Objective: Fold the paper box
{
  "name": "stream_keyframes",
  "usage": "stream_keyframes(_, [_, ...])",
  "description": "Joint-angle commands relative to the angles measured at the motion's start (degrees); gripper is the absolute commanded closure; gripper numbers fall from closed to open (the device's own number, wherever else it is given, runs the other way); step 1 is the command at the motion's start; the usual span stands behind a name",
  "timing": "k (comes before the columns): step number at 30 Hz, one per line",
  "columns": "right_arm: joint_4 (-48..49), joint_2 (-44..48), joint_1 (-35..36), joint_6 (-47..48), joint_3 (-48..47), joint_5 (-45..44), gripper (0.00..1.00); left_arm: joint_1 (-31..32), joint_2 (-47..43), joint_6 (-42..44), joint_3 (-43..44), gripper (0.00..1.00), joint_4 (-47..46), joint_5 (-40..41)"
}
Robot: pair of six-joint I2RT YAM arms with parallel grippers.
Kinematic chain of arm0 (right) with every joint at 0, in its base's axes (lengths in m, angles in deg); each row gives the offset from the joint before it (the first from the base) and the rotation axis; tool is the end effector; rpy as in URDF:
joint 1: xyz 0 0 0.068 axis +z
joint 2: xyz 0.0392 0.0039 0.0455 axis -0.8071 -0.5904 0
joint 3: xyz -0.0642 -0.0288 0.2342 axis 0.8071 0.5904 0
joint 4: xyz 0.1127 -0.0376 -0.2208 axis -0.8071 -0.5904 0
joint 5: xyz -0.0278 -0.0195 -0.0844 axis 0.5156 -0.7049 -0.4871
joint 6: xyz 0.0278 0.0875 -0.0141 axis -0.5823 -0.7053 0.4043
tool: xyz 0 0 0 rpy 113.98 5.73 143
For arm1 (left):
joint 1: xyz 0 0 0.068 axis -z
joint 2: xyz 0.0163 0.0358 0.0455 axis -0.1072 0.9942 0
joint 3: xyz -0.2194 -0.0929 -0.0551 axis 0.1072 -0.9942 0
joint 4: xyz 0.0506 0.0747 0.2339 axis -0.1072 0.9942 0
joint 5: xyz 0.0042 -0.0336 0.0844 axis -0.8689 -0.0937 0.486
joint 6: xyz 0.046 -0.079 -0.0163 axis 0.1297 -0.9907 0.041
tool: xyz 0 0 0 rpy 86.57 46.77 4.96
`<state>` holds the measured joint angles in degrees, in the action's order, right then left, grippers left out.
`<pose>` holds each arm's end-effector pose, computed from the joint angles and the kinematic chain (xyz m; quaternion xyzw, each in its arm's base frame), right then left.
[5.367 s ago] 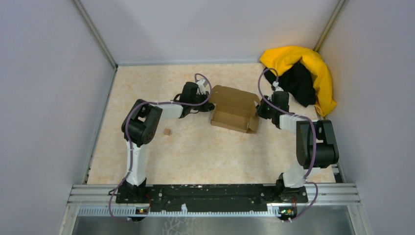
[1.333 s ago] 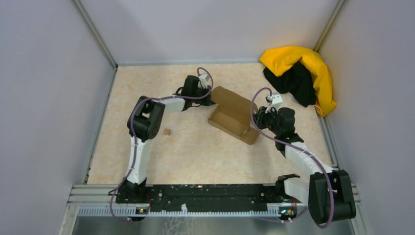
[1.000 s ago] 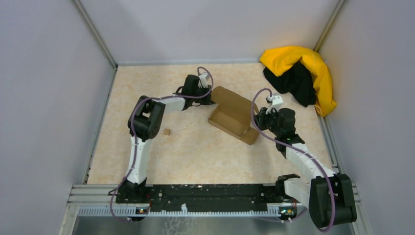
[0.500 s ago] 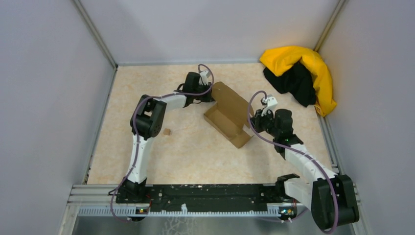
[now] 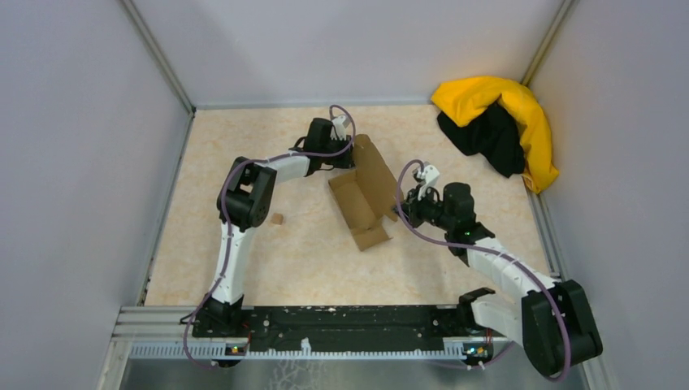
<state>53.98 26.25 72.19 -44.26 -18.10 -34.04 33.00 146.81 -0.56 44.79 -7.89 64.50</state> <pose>0.2389 0.1211 0.1745 -0.2256 0.7781 0.3126 0.4959 0.4527 -0.2655 0.0960 0.1582 0.8529 -0.3395 0.3638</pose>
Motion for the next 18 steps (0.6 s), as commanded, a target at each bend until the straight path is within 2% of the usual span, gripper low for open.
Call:
stream_keyframes(1, [6.1,-1.0,1.6,1.6,-2.3,6.7,0.94,-0.4,2.0,1.2,0.7,0.79,2.1,-0.9])
stream_keyframes(7, [8.5,-2.8,3.2,2.0,-2.8,11.1,0.94,-0.3,2.0,1.2,0.7,0.79,2.0,-1.2])
stream_keyframes(18, [7.6,-2.6,3.8,5.5,-3.0,10.8,0.94,-0.3,1.9,1.4,0.3,0.79,2.0,-1.7])
